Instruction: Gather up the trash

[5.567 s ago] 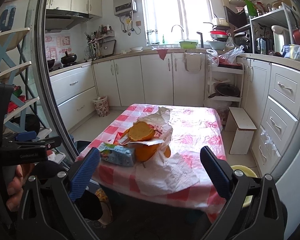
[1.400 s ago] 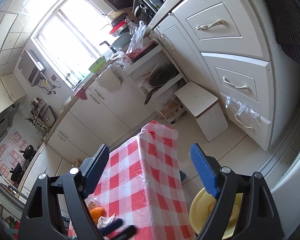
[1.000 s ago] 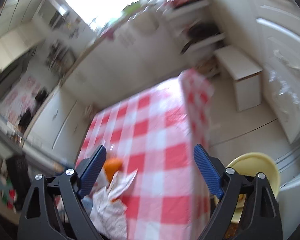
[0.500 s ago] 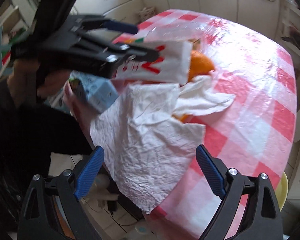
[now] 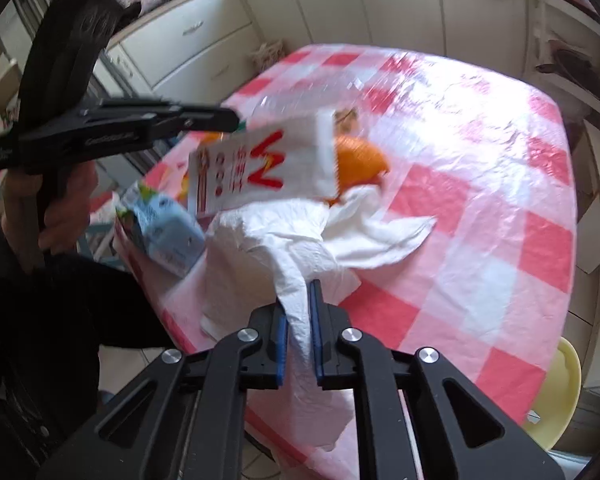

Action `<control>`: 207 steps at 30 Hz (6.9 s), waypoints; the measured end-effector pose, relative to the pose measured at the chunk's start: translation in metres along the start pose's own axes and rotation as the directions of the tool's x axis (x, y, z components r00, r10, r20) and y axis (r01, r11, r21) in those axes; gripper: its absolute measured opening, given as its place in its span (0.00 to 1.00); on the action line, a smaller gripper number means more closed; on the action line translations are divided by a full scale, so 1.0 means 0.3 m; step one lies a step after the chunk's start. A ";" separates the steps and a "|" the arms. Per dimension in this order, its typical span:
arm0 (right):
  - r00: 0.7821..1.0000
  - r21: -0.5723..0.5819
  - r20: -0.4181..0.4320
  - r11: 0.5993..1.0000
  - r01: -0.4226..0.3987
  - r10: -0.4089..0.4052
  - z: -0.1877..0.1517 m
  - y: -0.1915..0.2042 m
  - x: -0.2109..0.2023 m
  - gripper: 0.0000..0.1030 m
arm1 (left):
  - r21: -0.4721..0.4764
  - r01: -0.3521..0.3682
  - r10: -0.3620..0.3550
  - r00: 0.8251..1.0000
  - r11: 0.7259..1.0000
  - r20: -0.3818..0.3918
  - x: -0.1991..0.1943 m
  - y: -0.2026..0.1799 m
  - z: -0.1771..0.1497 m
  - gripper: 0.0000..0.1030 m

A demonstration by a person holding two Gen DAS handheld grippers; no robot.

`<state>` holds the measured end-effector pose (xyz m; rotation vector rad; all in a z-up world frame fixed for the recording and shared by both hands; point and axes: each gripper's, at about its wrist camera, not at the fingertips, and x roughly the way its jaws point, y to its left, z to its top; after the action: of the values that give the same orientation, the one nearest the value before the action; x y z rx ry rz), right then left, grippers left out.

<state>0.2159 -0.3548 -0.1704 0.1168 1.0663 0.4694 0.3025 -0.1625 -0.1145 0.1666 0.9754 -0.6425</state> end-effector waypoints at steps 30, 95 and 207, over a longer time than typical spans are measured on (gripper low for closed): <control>0.966 0.241 0.244 0.970 0.024 -0.084 0.014 -0.122 -0.154 0.10 | -0.056 0.100 -0.099 0.995 0.993 0.031 -0.039 0.049 0.002 0.00; 0.753 0.608 0.135 0.653 0.450 -0.644 -0.204 -0.558 -0.407 0.08 | -0.076 0.367 -0.361 0.929 0.927 0.075 0.064 -0.264 0.100 0.01; 0.977 0.234 -0.155 0.955 0.182 -0.148 0.074 -0.086 0.138 0.90 | -0.332 -0.195 0.197 0.980 0.923 -0.026 -0.144 0.313 -0.327 0.88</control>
<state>0.2597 -0.3574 -0.2015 0.2167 1.2555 0.1923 0.2692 -0.0282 -0.1488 -0.0386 1.0308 -0.2869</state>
